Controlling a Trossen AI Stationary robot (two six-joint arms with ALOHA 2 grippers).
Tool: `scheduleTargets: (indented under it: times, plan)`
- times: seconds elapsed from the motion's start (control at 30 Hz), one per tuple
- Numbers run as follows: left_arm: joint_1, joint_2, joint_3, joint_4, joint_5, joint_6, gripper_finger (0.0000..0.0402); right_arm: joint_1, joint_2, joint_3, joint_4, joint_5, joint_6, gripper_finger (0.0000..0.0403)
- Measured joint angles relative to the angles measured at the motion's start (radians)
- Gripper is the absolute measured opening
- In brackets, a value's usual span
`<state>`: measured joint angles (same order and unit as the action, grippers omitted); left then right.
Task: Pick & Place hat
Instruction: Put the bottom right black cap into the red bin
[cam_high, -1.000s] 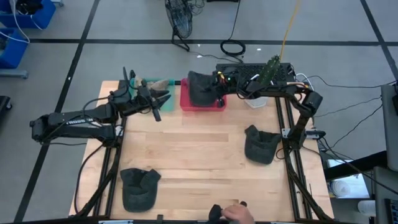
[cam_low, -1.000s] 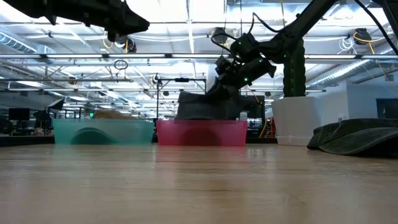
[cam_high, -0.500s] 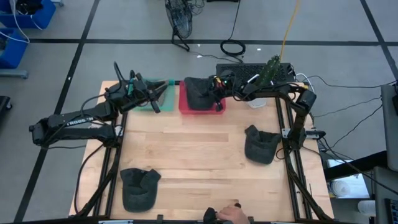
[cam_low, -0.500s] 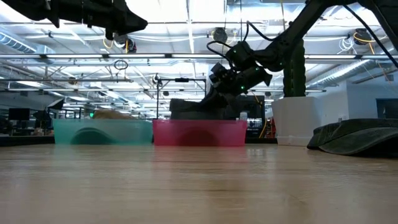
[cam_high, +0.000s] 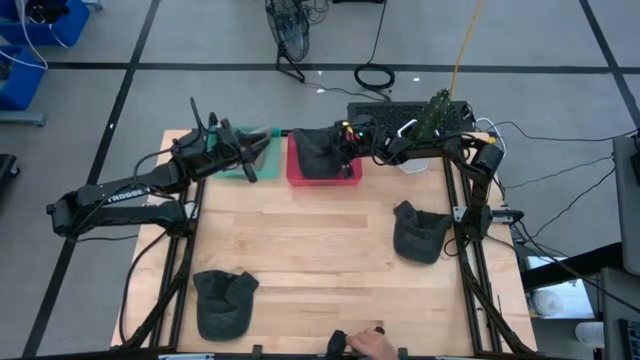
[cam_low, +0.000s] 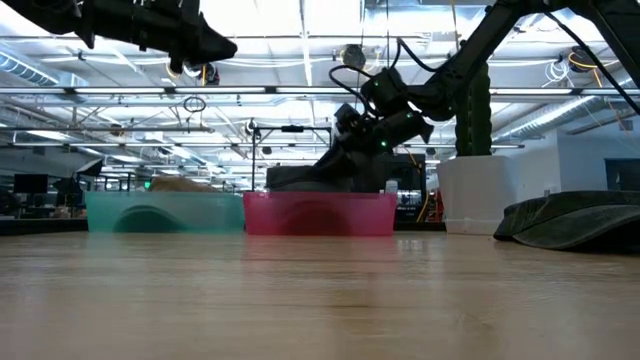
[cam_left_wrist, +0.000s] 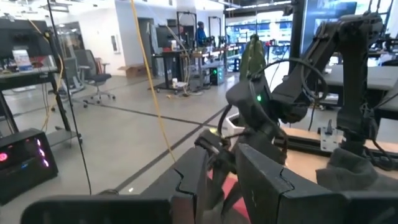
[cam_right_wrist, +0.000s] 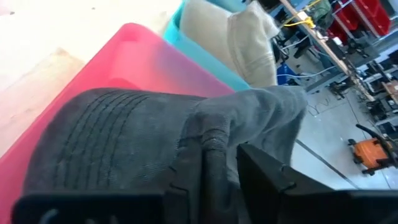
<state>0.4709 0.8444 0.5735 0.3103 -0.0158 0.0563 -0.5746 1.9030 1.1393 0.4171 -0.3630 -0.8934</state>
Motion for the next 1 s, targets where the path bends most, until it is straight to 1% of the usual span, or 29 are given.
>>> scheduleTargets:
  times: [0.13, 0.23, 0.37, 0.53, 0.57, 0.67, 0.77, 0.93, 1.0]
  plan:
    - [0.0, 0.0, 0.0, -0.028, 0.0, -0.016, 0.0093, 0.008, 0.0, 0.0, 0.039, 0.012, 0.066, 0.0124]
    - [0.0, 0.0, 0.0, -0.052, 0.0, -0.027, 0.0093, 0.015, -0.014, -0.001, 0.05, 0.072, 0.133, 0.0141]
    - [-0.002, 0.0, 0.0, -0.077, 0.003, -0.039, 0.0093, 0.021, -0.062, -0.001, 0.045, 0.123, 0.227, 0.0152]
    - [-0.005, 0.0, 0.0, -0.087, 0.019, -0.051, 0.0093, 0.02, -0.14, -0.001, 0.011, 0.123, 0.381, 0.0147]
    - [-0.007, 0.0, 0.0, -0.085, 0.019, -0.054, 0.0093, 0.021, -0.156, -0.001, -0.002, 0.11, 0.417, 0.0145]
    - [-0.015, 0.0, 0.0, -0.078, 0.018, -0.055, 0.0093, 0.028, -0.187, -0.001, -0.029, 0.024, 0.535, 0.0138]
    - [-0.016, 0.0, 0.0, -0.067, 0.019, -0.055, 0.0093, 0.046, -0.189, 0.0, -0.064, -0.033, 0.625, 0.0131]
    - [-0.016, 0.0, 0.0, -0.05, 0.019, -0.054, 0.0093, 0.094, -0.157, -0.043, -0.099, -0.033, 0.646, 0.0117]
    - [-0.016, 0.0, 0.0, -0.047, 0.018, -0.057, 0.0093, 0.112, -0.137, -0.065, -0.095, -0.014, 0.646, 0.011]
